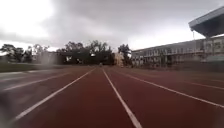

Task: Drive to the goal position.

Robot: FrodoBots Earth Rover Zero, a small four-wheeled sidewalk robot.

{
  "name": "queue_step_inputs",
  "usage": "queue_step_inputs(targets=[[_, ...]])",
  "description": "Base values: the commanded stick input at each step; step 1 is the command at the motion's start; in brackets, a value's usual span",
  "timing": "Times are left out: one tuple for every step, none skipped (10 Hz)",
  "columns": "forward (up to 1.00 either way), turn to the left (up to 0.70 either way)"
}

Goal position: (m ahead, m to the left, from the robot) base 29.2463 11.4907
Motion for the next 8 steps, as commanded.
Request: queue_step_inputs(targets=[[0.45, 0.0], [0.45, 0.0], [0.45, 0.0], [0.45, 0.0], [0.45, 0.0], [0.45, 0.0], [0.45, 0.0], [0.45, 0.0]])
